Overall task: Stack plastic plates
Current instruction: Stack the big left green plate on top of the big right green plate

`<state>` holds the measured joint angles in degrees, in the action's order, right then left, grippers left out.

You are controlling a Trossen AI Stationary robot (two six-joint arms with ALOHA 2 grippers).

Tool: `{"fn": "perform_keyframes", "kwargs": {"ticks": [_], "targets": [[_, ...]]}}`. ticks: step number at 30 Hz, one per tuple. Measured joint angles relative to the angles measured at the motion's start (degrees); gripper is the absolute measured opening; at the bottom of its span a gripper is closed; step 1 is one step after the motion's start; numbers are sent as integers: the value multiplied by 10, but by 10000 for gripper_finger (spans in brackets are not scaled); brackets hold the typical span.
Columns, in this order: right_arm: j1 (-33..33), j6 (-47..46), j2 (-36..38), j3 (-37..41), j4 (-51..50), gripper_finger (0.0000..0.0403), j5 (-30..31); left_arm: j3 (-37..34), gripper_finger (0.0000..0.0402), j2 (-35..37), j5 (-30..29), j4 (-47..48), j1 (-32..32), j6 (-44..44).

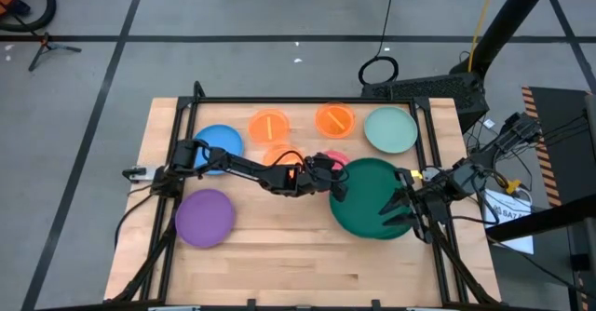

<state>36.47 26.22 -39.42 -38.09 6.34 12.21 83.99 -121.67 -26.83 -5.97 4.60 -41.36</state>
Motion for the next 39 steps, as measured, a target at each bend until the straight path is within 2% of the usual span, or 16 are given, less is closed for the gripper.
{"fn": "perform_keyframes", "kwargs": {"ticks": [6, 16, 39], "targets": [[0, 0, 0, 0, -5, 116, 0, 0, 15, 0, 0, -1, 0, -8], [0, 0, 0, 0, -6, 116, 0, 0, 70, 0, 0, -3, -1, -12], [0, 0, 0, 0, -6, 116, 0, 0, 75, 0, 12, -29, -1, 21]]}}
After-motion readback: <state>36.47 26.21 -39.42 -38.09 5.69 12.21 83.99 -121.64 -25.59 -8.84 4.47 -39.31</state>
